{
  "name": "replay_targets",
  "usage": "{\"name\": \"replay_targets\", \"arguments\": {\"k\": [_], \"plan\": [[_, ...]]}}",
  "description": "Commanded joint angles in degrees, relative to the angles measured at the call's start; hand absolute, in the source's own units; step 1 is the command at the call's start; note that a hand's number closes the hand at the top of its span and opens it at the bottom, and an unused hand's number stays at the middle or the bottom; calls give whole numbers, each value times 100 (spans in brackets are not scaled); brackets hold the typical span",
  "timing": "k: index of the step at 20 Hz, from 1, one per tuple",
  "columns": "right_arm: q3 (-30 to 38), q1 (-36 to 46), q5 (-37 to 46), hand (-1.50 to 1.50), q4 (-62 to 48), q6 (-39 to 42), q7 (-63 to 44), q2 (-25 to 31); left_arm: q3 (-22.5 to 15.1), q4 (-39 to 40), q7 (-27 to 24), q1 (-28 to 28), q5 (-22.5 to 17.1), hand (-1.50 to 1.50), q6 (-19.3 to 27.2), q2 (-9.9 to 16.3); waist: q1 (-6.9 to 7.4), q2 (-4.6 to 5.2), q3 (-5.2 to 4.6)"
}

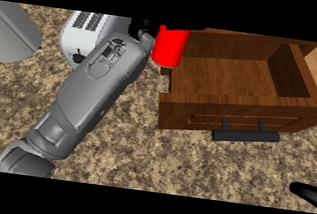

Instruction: Pick up the can, place it into the drawer and close the drawer

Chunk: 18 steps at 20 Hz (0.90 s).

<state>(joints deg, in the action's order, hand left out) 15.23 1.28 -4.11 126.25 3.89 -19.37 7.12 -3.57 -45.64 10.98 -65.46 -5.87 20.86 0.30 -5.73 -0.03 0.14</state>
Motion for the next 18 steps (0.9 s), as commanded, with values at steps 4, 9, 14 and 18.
{"name": "replay_targets", "arguments": {"k": [4, 9, 14, 18], "plan": [[49, 165, -24, -150, 25, 1, -117, 127, -552, 1208, 359, -1836, -397, 150, 820, -29, -28, 105, 0], [108, 199, -60, -150, 74, -11, -206, 185, -758, 1814, 90, -2197, -762, -150, 1312, -30, -68, 134, 4], [137, 227, -158, -150, 98, 75, -124, 241, -858, 2273, -282, -2268, -1040, -150, 1539, -30, -136, 161, 8], [6, 340, 220, -150, 212, 208, -119, 536, -889, 2424, -499, -2371, -1281, -150, 1624, -30, -166, 188, 3]]}}
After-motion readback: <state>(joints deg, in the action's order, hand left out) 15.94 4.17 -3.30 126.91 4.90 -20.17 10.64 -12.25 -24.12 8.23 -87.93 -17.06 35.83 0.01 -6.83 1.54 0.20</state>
